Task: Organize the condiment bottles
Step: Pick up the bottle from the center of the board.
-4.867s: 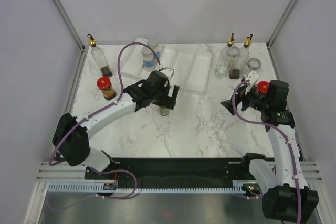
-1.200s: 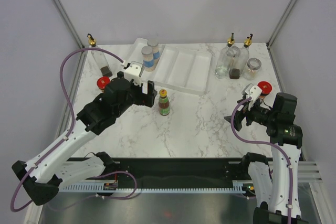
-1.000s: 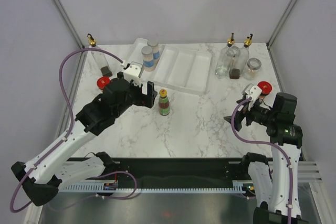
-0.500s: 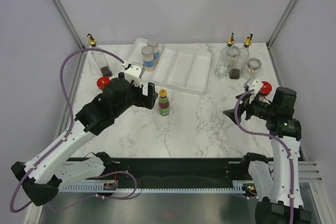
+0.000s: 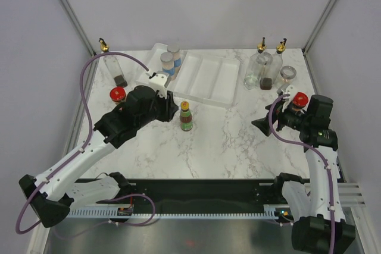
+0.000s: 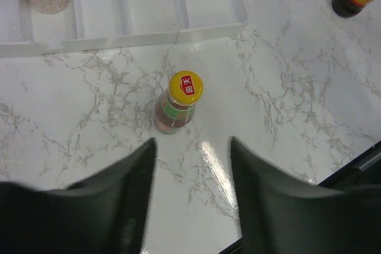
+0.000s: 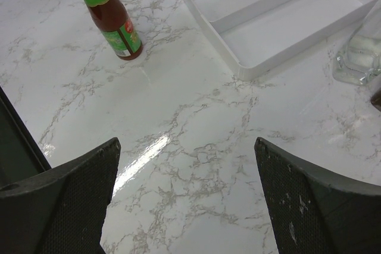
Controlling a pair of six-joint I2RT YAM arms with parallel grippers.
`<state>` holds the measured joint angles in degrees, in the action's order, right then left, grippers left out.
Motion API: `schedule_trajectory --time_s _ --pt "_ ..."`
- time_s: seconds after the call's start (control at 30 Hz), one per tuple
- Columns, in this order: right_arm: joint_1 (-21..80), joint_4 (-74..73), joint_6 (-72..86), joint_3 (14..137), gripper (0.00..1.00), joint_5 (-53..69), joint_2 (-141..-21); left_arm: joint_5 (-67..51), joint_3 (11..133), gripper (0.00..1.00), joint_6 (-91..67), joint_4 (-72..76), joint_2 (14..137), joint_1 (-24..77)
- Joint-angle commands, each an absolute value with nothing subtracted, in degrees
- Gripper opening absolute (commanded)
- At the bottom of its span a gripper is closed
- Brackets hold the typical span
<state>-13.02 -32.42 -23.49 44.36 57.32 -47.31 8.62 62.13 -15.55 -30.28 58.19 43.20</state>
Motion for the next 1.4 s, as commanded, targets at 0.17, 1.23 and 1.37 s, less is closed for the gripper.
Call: schedule_trajectory --time_s 0.17,1.23,1.37 --pt "-13.3 -30.0 -22.9 43.2 0.97 58.5 -42.9 8.0 61.9 0.02 -17.8 -27.9 58.9 43.2" --pt "-13.2 -30.8 -23.0 43.1 0.97 57.5 -42.0 15.6 69.0 1.00 -16.7 -26.2 85.7 43.2" --pt "-13.2 -30.8 -23.1 43.1 0.97 57.3 -41.9 15.5 70.8 0.67 -15.2 -23.5 87.4 43.2"
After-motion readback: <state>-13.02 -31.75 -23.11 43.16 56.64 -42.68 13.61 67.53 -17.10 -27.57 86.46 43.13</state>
